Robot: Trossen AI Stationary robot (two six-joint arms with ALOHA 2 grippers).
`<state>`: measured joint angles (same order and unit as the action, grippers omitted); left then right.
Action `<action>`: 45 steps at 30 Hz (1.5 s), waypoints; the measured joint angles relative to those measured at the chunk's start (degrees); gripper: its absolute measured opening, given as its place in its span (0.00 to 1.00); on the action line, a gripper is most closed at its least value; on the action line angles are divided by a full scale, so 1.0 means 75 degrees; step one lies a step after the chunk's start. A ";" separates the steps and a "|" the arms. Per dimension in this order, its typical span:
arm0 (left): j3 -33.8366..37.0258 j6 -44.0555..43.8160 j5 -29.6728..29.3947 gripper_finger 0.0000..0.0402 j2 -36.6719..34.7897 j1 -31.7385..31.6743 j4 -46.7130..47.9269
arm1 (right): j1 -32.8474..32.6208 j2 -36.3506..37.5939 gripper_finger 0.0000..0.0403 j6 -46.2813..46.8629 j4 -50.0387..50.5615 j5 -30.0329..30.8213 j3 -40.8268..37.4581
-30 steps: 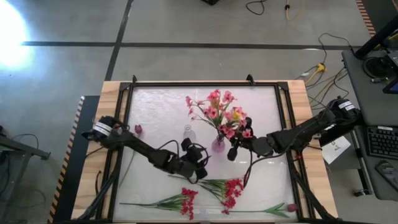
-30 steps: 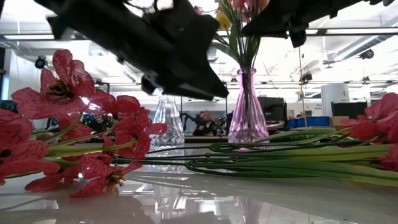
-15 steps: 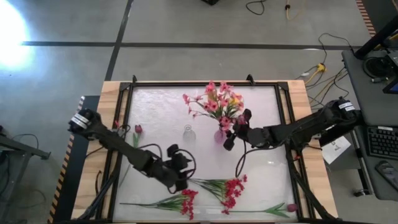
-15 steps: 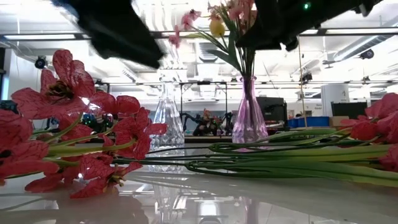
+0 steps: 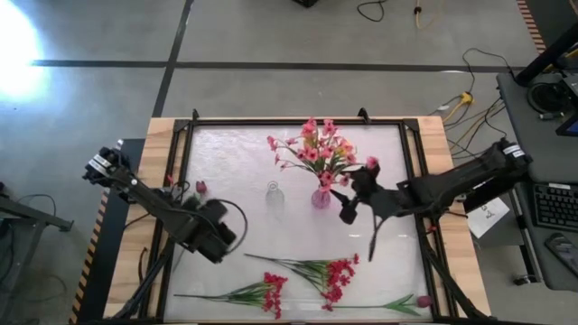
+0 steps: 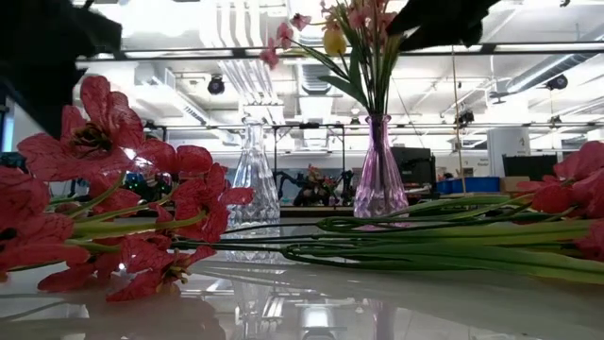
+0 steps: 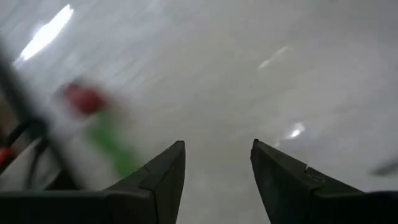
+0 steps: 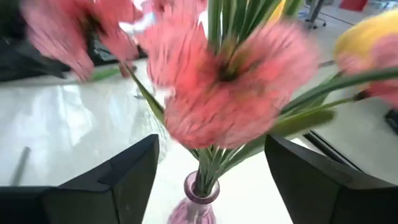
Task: Sort flowers into vase by color
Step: Put the top dark red flower into the transparent vase
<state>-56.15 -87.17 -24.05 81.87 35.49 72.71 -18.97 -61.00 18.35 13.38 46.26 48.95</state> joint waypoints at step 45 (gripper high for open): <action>0.2219 -0.0761 0.1909 0.37 0.0611 -0.4800 -0.0831 | 0.0247 0.4721 0.65 -0.3222 -0.3985 -0.3932 -0.3971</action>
<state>-39.51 -92.87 -9.73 86.45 -0.51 66.48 -17.12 -25.59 -5.81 -16.51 16.77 19.17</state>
